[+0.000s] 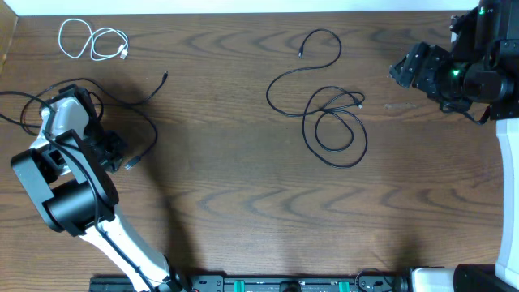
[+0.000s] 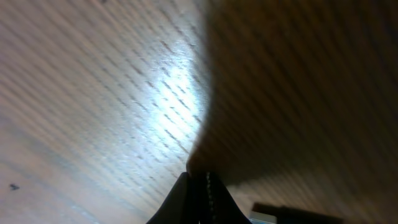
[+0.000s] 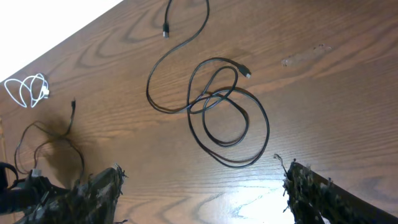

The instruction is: Untangle cables

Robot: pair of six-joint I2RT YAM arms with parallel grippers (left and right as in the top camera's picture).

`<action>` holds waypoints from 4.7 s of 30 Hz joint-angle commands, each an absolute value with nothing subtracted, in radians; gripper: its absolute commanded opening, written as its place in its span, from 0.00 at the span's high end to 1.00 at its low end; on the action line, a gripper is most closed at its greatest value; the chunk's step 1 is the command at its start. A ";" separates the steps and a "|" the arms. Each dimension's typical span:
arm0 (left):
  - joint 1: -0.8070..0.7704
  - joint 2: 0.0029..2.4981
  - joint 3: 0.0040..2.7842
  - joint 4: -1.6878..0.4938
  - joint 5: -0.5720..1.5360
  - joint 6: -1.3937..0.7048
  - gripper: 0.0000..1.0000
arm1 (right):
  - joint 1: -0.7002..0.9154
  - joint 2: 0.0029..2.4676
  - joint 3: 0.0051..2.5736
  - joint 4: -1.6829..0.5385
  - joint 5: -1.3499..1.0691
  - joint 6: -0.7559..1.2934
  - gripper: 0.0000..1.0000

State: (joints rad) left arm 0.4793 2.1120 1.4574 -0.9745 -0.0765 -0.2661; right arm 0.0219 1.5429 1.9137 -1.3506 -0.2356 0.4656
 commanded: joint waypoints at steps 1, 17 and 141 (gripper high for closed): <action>0.476 2.125 1.428 -0.939 0.076 -0.287 0.92 | 0.028 1.539 1.914 -1.354 -0.239 0.455 0.18; 0.462 2.125 1.428 -0.938 0.303 -0.287 0.93 | 0.028 1.538 1.914 -1.358 -0.238 0.455 0.18; -0.120 1.647 1.581 -1.106 0.242 -0.261 0.01 | 0.263 2.257 1.914 -1.207 -0.141 0.856 0.99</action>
State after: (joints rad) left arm -0.1242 1.6367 1.5917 -1.1061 0.2554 -0.2584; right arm 0.2455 2.2379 1.9137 -1.2118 -0.1390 0.8196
